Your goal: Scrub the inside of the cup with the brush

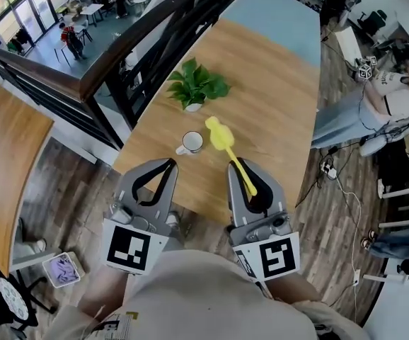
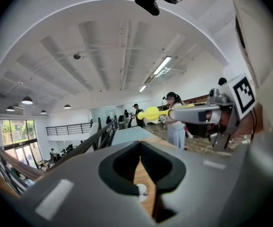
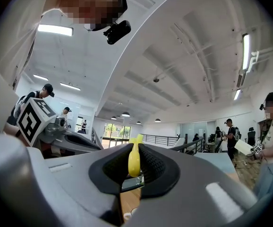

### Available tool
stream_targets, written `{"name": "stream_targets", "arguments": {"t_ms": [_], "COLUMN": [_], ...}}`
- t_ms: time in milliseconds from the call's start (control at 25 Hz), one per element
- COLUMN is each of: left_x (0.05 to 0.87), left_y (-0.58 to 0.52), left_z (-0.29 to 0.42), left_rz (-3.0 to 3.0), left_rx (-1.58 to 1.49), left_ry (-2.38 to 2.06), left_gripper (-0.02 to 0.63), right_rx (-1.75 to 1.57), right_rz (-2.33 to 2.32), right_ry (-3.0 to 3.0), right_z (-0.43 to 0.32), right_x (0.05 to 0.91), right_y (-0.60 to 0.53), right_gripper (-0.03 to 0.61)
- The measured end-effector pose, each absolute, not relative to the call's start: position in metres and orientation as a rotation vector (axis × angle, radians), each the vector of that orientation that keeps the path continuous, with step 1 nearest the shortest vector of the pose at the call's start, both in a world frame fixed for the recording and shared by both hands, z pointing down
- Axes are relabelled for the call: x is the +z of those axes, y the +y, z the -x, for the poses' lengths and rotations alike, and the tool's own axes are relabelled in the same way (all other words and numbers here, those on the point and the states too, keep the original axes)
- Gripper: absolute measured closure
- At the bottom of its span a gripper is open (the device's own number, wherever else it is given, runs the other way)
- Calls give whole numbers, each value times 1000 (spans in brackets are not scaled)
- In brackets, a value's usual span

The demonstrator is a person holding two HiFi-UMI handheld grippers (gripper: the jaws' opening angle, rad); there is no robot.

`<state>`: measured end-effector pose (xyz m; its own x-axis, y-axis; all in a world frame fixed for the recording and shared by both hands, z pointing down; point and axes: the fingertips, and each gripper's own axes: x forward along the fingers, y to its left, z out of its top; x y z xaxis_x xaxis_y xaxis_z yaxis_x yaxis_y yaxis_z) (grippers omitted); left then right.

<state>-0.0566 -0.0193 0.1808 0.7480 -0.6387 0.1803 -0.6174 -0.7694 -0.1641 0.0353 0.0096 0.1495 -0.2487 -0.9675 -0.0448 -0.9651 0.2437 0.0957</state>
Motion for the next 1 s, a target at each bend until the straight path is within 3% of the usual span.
{"name": "stream_targets", "arguments": {"t_ms": [440, 1000], "left_x": [186, 208], "left_y": [-66, -87], "left_z": [69, 41], "left_rz": [2891, 2921], "left_rx": [-320, -396], "left_ry": [897, 1004], "left_gripper": [612, 612], "right_rx": [-132, -18], "right_rz": [-1921, -1736], "right_ry": [-2387, -2434], "right_z": [-7, -35], "right_x": [161, 185], "right_y": [-36, -57], "right_gripper": [545, 546]}}
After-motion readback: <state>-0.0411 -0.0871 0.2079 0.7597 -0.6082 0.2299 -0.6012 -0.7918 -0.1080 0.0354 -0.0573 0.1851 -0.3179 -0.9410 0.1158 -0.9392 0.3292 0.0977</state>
